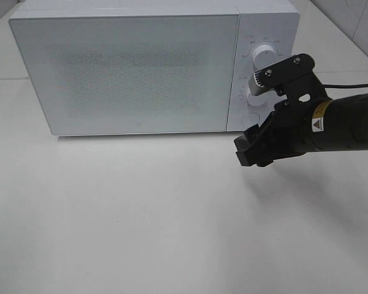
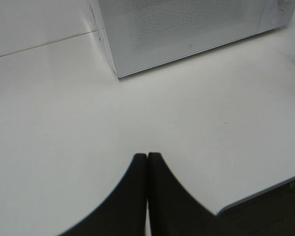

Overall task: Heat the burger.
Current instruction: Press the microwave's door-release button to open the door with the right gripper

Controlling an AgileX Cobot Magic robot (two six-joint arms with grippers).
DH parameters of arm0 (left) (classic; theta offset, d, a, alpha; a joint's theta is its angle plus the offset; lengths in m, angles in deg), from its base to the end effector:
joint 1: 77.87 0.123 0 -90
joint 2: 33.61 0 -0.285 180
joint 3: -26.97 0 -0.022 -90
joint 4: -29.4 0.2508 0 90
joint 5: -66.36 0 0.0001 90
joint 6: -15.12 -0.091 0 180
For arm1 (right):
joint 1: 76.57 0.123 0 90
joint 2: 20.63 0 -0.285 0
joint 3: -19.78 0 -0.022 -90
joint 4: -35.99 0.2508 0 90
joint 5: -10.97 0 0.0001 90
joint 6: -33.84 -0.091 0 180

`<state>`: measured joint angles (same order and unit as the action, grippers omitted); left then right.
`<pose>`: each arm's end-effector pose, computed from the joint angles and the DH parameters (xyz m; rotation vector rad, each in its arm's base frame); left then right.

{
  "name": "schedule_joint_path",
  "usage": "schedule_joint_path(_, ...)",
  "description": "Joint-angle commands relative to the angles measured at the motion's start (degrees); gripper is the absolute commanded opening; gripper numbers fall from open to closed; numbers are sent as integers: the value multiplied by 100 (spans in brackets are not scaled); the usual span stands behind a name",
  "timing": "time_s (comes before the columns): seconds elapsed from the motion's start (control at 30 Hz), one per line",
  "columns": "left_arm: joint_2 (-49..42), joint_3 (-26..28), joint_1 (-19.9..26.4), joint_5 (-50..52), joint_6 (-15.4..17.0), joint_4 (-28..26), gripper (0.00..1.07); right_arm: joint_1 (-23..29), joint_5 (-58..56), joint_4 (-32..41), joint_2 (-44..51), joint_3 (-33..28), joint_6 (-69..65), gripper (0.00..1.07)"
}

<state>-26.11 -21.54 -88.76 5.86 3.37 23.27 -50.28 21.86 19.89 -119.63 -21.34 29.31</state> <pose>-0.0073 -0.0072 0.2783 0.4036 1.9904 -0.1183 0.2599 0.1337 0.1681 -0.7574 2.1392 0.1982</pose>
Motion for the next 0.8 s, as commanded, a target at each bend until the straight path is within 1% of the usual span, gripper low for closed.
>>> schedule_joint_path(0.03, -52, -17, 6, 86, 34, -23, 0, -29, -934, 6, 86, 321, -264, 64)
schedule_joint_path(0.07, -52, -17, 6, 86, 34, -23, 0, -29, -1553, 6, 86, 579, -521, 64)
schedule_joint_path(0.1, -52, -17, 6, 86, 34, -23, 0, -29, -1851, 6, 86, 722, -642, 64)
schedule_joint_path(0.17, -52, -17, 6, 86, 34, -23, 0, -29, -1851, 6, 86, 722, -642, 64)
schedule_joint_path(0.2, -52, -17, 6, 86, 34, -23, 0, -29, -2498, 6, 86, 1071, -785, 64)
schedule_joint_path(0.23, -52, -17, 6, 86, 34, -23, 0, -29, -2498, 6, 86, 1071, -785, 64)
schedule_joint_path(0.27, -52, -17, 6, 86, 34, -23, 0, -29, -2796, 6, 86, 1266, -785, 64)
schedule_joint_path(0.3, -52, -17, 6, 86, 34, -23, 0, -29, -2796, 6, 86, 1266, -785, 64)
schedule_joint_path(0.37, -52, -17, 6, 86, 34, -23, 0, -29, -3157, 11, 86, 1473, -831, 64)
schedule_joint_path(0.47, -52, -17, 6, 86, 34, -23, 0, -86, -3352, 17, 86, 1581, -865, 64)
schedule_joint_path(0.5, -52, -17, 6, 86, 34, -23, 0, -229, -3507, 40, 86, 1656, -991, 64)
schedule_joint_path(0.53, -52, -17, 6, 86, 34, -23, 0, -229, -3507, 40, 86, 1656, -991, 64)
schedule_joint_path(0.57, -52, -17, 6, 86, 34, -23, 0, -464, -3592, 63, 103, 1667, -1100, 64)
schedule_joint_path(0.6, -52, -17, 6, 86, 34, -23, 0, -464, -3592, 63, 103, 1667, -1100, 64)
schedule_joint_path(0.63, -52, -17, 6, 86, 34, -23, 0, -762, -3747, 241, 120, 1667, -1112, 64)
schedule_joint_path(0.67, -52, -17, 6, 86, 34, -23, 0, -762, -3747, 241, 120, 1667, -1112, 64)
schedule_joint_path(0.73, -52, -17, 6, 86, 34, -23, 0, -1261, -4131, 556, 172, 1667, -1020, 64)
schedule_joint_path(0.8, -52, -17, 6, 86, 34, -23, 0, -1352, -4257, 607, 195, 1667, -957, 64)
